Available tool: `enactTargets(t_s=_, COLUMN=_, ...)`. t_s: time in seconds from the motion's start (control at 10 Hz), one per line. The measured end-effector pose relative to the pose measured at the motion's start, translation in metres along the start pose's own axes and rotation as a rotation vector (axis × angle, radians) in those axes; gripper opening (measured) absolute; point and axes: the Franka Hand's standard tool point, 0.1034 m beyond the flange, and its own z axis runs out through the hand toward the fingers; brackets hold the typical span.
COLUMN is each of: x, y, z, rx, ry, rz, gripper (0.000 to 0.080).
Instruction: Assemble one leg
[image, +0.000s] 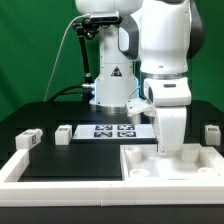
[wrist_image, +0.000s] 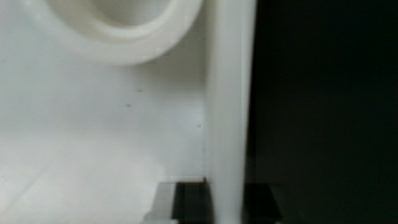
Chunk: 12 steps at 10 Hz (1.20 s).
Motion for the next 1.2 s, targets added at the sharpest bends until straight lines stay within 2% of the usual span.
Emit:
enactTargets(t_s=0.2, x=-0.0001, y=-0.0005, z=0.0001, rx=0.002, ry=0.0, rz=0.01, gripper=0.0067)
enactTargets(t_s=0.3, x=-0.0002, y=-0.0005, z=0.0002, rx=0.002, ry=0.0, rz=0.01, gripper=0.0143)
enactTargets(t_s=0.5, x=-0.0004, y=-0.0005, z=0.0002, rx=0.002, ry=0.0, rz=0.011, gripper=0.0437)
enactTargets(t_s=0.6, x=-0.0005, y=-0.0005, z=0.0002, rx=0.002, ry=0.0, rz=0.011, gripper=0.0437)
enactTargets(t_s=0.7, x=-0.0005, y=-0.0006, z=0.0002, rx=0.002, ry=0.0, rz=0.011, gripper=0.0594)
enactTargets(t_s=0.8, x=-0.0006, y=-0.0006, z=0.0002, rx=0.002, ry=0.0, rz=0.011, gripper=0.0594)
enactTargets(t_s=0.9, x=-0.0007, y=-0.0006, z=0.0003, rx=0.002, ry=0.0, rz=0.011, gripper=0.0638)
enactTargets(t_s=1.2, x=0.0001, y=-0.0011, z=-0.0014, rx=0.0, ry=-0.001, rz=0.023, gripper=0.0649)
